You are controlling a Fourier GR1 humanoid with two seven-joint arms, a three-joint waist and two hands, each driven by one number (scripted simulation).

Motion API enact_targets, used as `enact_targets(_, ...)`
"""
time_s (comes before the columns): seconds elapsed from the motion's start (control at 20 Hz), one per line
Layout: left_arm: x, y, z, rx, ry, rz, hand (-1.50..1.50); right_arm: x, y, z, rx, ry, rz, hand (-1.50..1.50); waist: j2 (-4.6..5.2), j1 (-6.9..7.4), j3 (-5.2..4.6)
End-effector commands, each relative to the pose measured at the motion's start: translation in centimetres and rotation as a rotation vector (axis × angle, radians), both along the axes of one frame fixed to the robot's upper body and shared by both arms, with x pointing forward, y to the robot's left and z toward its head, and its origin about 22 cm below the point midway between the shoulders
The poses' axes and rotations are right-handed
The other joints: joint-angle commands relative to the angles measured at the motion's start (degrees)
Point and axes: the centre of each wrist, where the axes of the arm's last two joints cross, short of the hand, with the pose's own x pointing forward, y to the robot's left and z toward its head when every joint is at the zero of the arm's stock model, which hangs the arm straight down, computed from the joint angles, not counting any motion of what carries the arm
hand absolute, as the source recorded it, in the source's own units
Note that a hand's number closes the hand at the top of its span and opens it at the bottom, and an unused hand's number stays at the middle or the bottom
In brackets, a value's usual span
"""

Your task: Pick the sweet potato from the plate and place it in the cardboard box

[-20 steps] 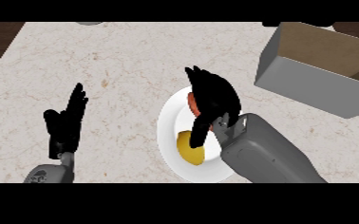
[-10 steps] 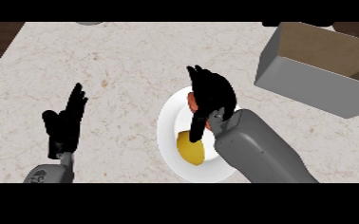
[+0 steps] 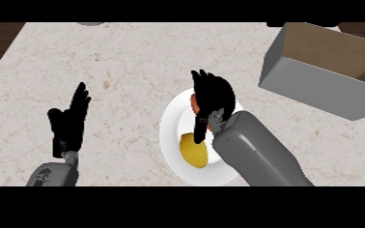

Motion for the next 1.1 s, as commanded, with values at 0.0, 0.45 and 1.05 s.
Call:
enact_targets(0.0, -0.7, 1.9, 1.0, -0.004, 0.001, -0.014, 0.00, -0.7, 0.8, -2.2, -0.051, 0.043, -0.046, -1.50, -0.02, 0.15, -0.01)
enact_targets(0.45, 0.3, -0.1, 1.9, -0.005, 0.009, 0.001, 0.00, 2.4, -1.7, -3.7, -0.053, 0.053, -0.047, -1.50, 0.07, 0.11, -0.01)
enact_targets(1.05, -0.9, 1.2, 0.7, -0.010, 0.010, -0.010, 0.00, -0.2, -0.2, -6.0, -0.050, 0.058, -0.052, -1.50, 0.02, 0.28, -0.01)
